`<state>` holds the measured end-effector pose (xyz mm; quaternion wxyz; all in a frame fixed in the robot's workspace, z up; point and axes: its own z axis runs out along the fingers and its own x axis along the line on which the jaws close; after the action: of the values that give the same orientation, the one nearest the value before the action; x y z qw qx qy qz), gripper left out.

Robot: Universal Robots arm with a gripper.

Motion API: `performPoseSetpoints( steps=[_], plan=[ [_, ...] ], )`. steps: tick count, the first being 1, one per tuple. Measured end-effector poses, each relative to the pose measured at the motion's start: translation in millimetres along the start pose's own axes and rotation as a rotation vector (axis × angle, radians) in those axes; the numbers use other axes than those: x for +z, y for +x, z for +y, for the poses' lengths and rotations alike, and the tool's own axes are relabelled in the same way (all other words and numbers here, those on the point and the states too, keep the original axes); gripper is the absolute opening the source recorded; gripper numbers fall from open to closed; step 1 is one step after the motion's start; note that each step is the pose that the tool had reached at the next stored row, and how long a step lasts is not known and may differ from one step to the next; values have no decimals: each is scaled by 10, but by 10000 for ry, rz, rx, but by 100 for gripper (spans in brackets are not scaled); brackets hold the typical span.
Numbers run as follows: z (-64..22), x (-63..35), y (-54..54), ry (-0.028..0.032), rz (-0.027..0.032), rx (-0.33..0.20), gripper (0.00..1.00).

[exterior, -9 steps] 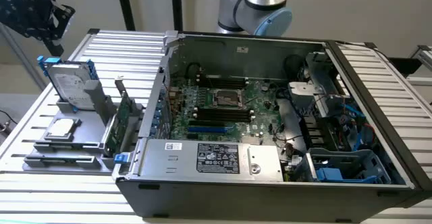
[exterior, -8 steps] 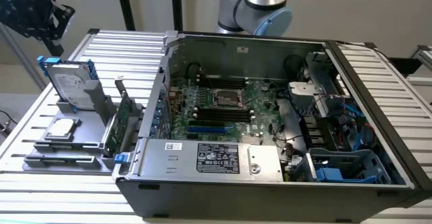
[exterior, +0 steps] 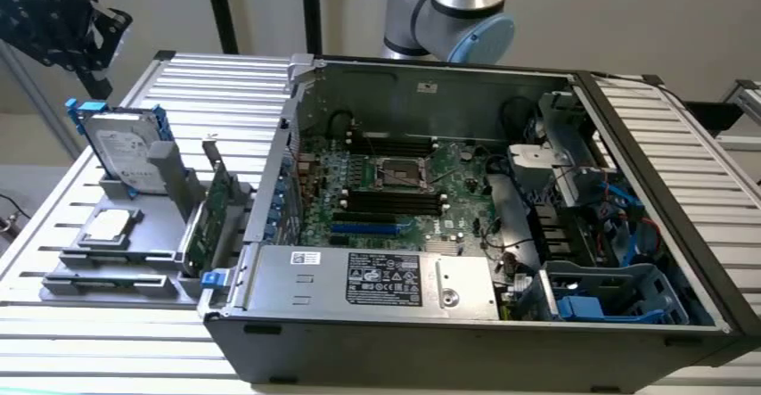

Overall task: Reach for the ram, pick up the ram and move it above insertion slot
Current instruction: 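Reach for the ram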

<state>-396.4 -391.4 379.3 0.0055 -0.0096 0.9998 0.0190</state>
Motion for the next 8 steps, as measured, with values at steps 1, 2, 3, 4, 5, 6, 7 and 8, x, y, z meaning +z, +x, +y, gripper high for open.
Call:
performPoseSetpoints(
  steps=[1,2,3,4,5,6,7,8],
  plan=[
    [0,0,0,0,0,-1,10],
    [0,0,0,0,0,0,10],
    [0,0,0,0,-1,0,10],
    [-3,0,0,1,1,-2,10],
    [-10,0,0,1,2,-3,10],
    [-23,1,1,0,1,-1,10],
    [-51,2,1,0,0,-1,10],
    [-91,2,2,0,0,0,10]
  ],
)
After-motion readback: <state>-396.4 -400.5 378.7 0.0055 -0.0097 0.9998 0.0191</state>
